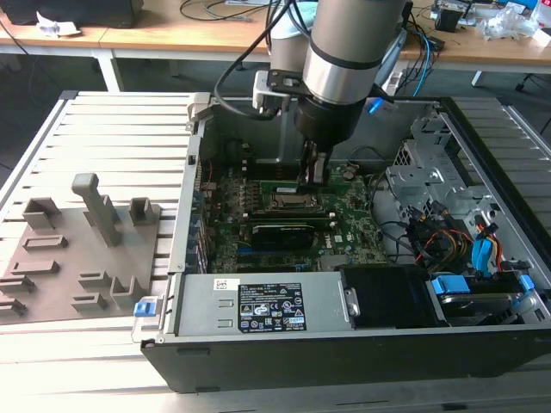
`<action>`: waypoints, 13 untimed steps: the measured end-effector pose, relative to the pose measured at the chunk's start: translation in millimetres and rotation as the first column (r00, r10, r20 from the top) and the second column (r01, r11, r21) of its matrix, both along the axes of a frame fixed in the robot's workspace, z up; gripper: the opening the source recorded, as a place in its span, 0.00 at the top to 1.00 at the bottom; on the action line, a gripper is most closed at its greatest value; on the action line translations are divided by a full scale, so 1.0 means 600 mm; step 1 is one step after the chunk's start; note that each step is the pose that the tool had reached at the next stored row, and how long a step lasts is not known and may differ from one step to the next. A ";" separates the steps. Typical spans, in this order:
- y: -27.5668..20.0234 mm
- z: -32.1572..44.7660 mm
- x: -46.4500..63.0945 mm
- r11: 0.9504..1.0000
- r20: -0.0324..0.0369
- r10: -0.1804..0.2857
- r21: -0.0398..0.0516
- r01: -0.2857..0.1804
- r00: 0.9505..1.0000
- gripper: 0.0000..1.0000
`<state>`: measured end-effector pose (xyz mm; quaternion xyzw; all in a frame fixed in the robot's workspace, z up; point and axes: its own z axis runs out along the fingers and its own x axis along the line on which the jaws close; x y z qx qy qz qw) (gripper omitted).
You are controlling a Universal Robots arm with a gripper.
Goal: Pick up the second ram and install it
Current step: 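Insert the second ram into the second slot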
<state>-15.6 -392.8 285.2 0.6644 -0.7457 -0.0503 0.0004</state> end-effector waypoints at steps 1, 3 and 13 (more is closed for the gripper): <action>0.0009 -0.001 0.000 1.000 0.000 0.000 0.000 0.000 1.000 0.86; 0.0037 -0.004 0.000 1.000 0.000 0.000 0.000 0.000 1.000 0.86; 0.0164 -0.019 0.000 1.000 0.000 0.000 0.000 0.000 1.000 0.86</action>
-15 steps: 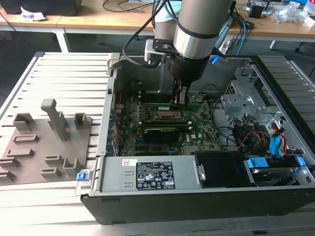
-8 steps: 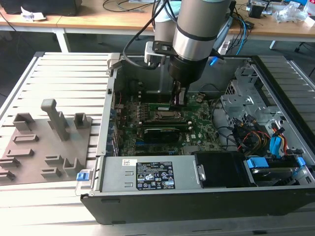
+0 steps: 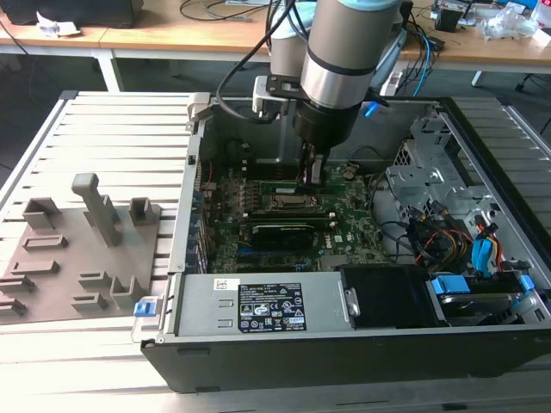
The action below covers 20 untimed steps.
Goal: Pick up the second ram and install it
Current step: 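Insert the second ram into the second slot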
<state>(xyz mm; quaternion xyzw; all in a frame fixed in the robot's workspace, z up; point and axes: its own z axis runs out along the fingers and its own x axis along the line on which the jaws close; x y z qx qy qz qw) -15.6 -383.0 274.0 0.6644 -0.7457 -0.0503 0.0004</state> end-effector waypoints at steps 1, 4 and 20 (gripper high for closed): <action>0.0016 -0.001 0.000 1.000 0.000 0.000 0.000 0.000 1.000 0.86; 0.0119 -0.004 0.000 1.000 0.000 0.000 0.000 0.000 1.000 0.86; 0.0338 -0.041 -0.004 1.000 0.000 0.000 0.000 0.000 1.000 0.86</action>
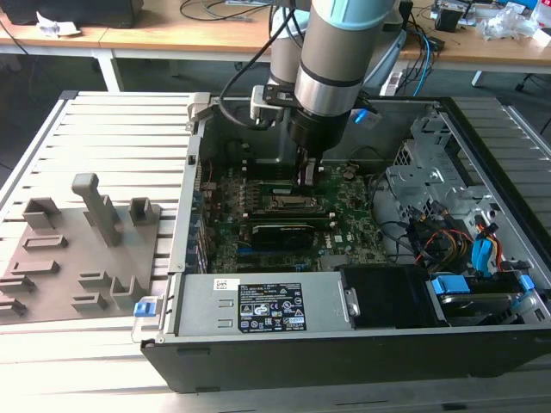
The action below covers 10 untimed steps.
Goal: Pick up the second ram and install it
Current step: 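Insert the second ram into the second slot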
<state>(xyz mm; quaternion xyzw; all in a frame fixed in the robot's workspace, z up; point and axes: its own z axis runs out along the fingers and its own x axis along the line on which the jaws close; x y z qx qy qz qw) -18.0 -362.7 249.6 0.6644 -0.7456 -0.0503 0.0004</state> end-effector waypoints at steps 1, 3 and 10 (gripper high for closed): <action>-0.0077 0.000 -0.003 1.000 0.000 0.000 0.000 0.000 1.000 0.86; -0.0181 -0.001 -0.007 1.000 0.000 0.000 0.000 0.000 1.000 0.86; -0.0290 -0.013 -0.013 1.000 0.000 0.026 0.000 -0.026 1.000 0.86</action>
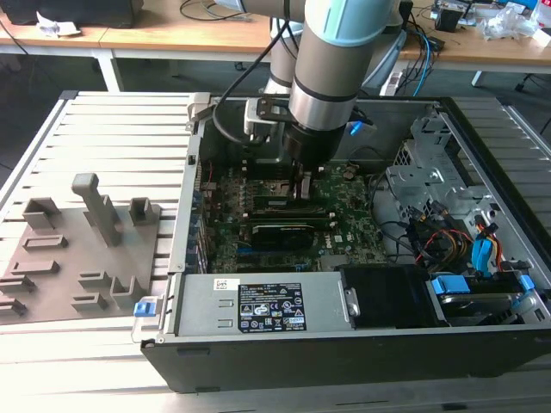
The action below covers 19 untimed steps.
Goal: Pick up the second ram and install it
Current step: 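Insert the second ram into the second slot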
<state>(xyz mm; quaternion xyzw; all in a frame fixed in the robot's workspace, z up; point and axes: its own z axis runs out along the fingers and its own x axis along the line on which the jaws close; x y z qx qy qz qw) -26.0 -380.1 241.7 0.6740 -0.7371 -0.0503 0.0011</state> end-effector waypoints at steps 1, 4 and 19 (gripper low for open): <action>-0.0001 -0.001 -0.001 1.000 0.000 0.000 0.000 0.000 1.000 0.86; -0.0019 -0.005 -0.003 1.000 0.000 0.000 -0.001 0.000 1.000 0.86; -0.0063 -0.025 -0.010 1.000 0.007 -0.002 -0.002 0.002 1.000 0.86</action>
